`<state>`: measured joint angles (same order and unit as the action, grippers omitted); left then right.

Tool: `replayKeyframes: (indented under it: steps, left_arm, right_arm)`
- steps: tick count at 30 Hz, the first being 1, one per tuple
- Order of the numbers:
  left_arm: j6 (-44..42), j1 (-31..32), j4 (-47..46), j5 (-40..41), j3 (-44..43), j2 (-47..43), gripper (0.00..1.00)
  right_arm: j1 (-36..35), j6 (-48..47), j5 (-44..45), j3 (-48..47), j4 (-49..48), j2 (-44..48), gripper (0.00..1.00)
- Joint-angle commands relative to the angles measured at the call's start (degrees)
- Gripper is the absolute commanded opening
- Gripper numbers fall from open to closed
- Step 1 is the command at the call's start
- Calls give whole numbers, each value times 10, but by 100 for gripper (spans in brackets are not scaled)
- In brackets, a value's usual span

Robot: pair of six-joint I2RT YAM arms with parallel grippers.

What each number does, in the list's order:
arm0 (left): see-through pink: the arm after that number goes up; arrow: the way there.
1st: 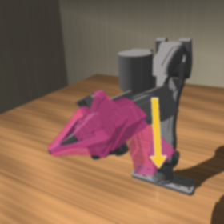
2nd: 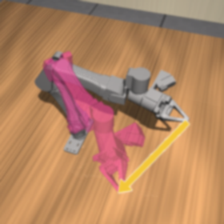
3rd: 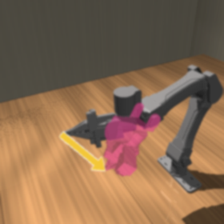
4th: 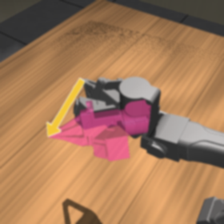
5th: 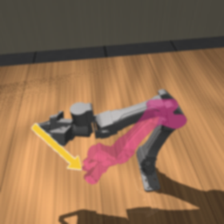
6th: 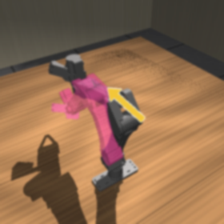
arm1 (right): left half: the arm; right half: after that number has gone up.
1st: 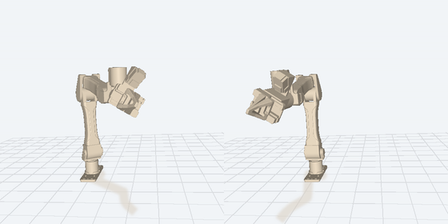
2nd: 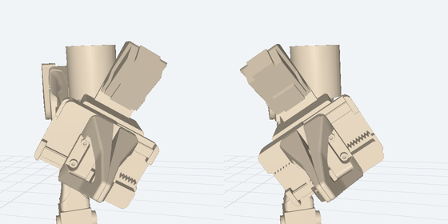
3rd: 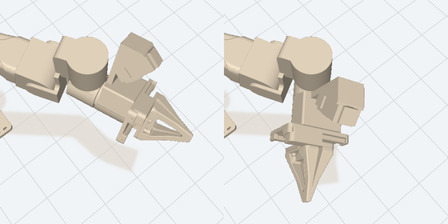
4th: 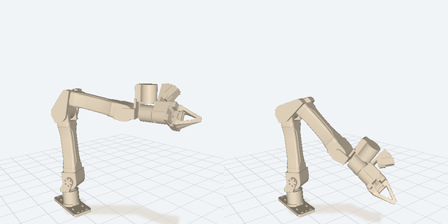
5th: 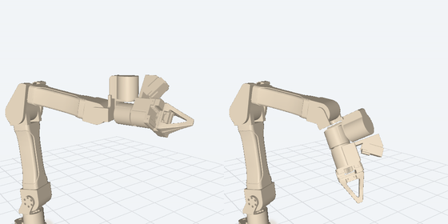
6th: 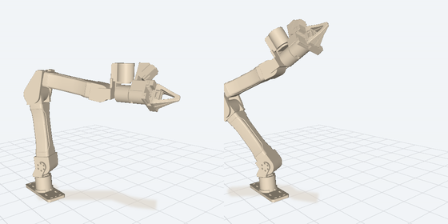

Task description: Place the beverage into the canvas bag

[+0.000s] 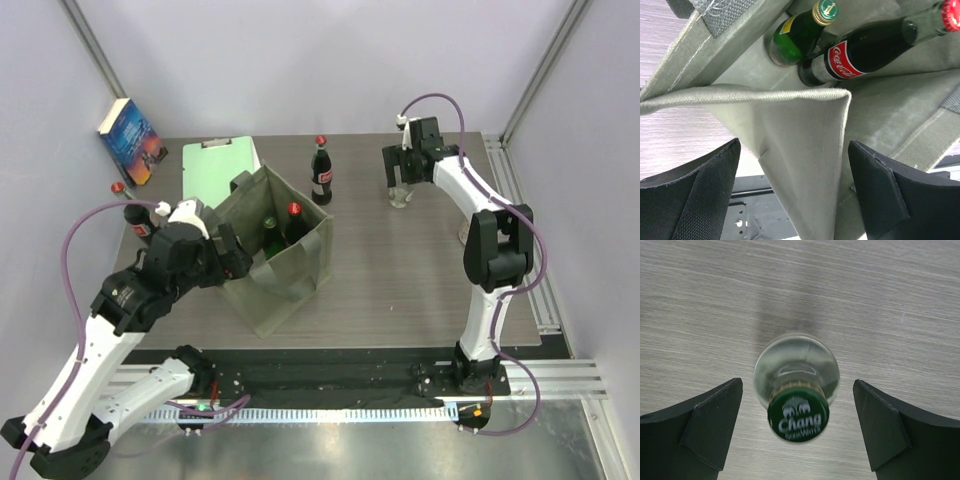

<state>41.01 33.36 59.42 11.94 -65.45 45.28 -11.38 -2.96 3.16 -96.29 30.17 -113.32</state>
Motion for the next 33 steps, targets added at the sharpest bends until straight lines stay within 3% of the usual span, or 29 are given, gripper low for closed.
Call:
replayKeyframes:
  steps: [1,25,33]
  left_arm:
    - [-14,2,-16,19,-18,7,89]
    - [-16,2,-12,31,-31,22,85]
    - [-16,2,-5,33,-35,19,84]
  right_arm:
    - [2,-19,-11,-28,-15,-10,96]
    - [6,-42,-34,0,-46,-23,80]
    - [7,-44,-34,4,-47,-30,81]
